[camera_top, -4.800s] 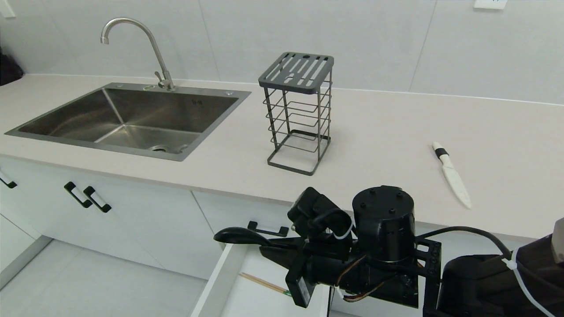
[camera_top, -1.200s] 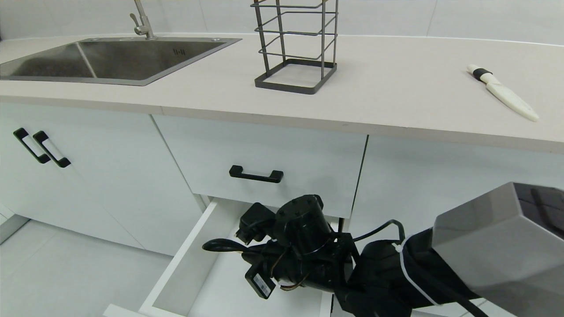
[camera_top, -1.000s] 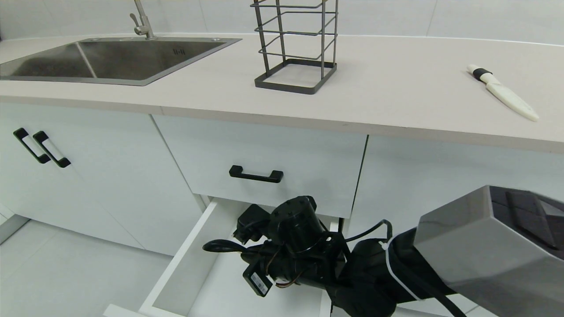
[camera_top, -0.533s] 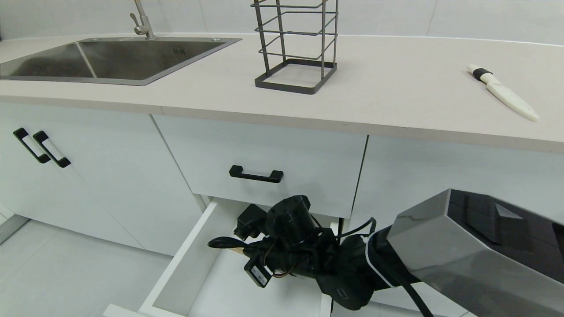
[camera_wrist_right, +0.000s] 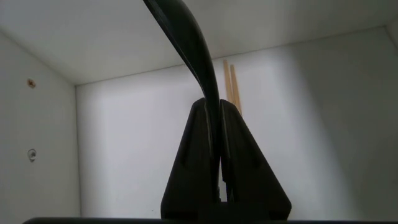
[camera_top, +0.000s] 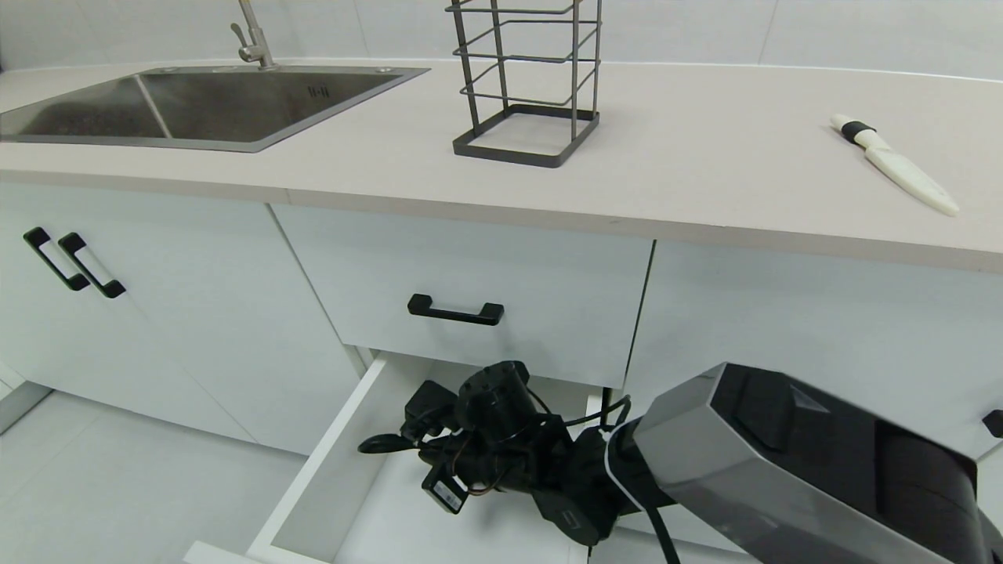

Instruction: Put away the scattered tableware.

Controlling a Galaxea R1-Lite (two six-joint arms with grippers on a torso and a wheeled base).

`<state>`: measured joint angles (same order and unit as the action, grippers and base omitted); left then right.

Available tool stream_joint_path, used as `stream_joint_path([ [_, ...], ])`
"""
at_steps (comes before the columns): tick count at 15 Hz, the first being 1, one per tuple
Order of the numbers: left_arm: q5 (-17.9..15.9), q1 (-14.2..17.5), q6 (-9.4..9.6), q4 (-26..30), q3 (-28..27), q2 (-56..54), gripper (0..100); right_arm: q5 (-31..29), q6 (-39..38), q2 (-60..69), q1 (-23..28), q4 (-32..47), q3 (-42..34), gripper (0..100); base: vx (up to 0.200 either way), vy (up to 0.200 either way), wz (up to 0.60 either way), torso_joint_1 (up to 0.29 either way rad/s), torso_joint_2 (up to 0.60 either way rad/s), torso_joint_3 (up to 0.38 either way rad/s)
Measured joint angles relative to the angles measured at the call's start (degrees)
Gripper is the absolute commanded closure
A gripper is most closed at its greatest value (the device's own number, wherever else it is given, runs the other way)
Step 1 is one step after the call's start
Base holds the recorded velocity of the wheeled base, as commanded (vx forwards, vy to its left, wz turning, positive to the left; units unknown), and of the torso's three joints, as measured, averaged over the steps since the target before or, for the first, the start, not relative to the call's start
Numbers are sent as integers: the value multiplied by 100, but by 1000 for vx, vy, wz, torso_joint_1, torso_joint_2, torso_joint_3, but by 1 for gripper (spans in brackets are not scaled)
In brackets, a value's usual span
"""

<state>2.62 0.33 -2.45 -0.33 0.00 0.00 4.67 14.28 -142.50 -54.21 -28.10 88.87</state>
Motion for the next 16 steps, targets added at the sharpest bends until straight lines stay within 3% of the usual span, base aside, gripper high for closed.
stream_joint_path([
  [16,-2,0,2,0,0,0,0,228,327,-933,-15,98,528,100,0,0,0,0,0,0],
])
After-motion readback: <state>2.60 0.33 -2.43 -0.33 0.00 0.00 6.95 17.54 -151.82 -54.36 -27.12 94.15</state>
